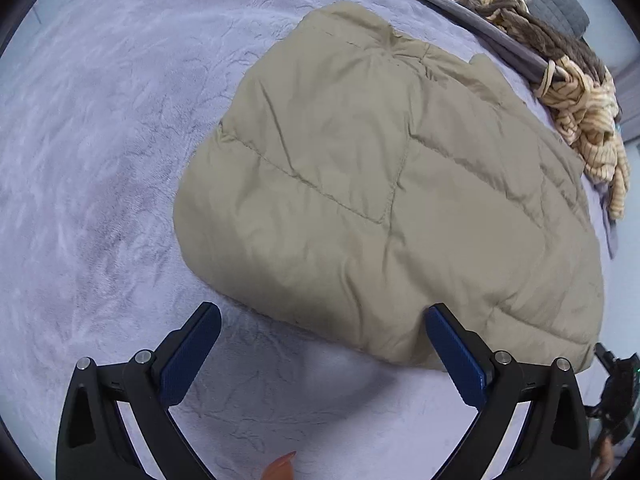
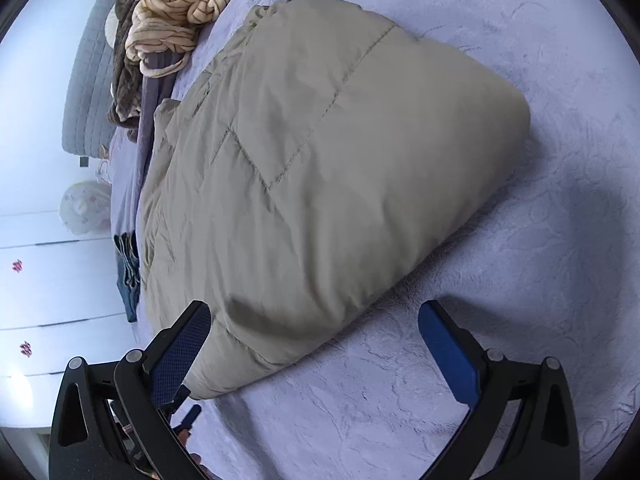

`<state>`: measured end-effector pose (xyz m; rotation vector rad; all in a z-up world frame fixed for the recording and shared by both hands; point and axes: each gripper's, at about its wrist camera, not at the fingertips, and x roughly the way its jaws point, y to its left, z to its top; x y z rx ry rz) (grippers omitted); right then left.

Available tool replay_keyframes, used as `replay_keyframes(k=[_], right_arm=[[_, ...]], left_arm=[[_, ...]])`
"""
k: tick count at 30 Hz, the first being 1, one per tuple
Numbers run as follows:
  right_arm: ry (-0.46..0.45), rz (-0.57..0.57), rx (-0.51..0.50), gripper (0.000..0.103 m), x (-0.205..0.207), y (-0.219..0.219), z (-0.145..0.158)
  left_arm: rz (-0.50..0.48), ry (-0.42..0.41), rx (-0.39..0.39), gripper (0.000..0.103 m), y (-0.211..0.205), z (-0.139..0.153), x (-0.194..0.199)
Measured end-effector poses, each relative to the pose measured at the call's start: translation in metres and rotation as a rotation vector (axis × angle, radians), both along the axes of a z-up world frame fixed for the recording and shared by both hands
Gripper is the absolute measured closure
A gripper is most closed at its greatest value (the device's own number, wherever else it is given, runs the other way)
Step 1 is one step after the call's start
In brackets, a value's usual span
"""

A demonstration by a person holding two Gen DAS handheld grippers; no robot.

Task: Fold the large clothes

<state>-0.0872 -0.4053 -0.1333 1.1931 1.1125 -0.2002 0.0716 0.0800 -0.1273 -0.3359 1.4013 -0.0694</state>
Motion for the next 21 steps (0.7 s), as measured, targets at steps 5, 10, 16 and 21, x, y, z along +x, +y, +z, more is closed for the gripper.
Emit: replay_keyframes(k=[5,10,16,21], right_arm=[[-0.037,-0.046,0.109,0.0,0.01,-0.001,-0.013],[-0.089,-0.077,0.226,0.0,0.028,0.003,-0.027],[-0.118,-0.079,0.265,0.0,0.053,0.013,-0.039],[-0.081,-0.155,0.297,0.041,0.044,0.011,-0.047]], left_arm=[[0.079,0.048,-0.11,0.0,0.02,-0.015,0.002],[0.121,0.102,-0.332,0.0,0.027,-0.045,0.008],[0.227,0.053,-0.394,0.0,0.017,-0.06,0.037],[0.242,0.005,-0.359,0.061,0.019,-0.058,0.039]])
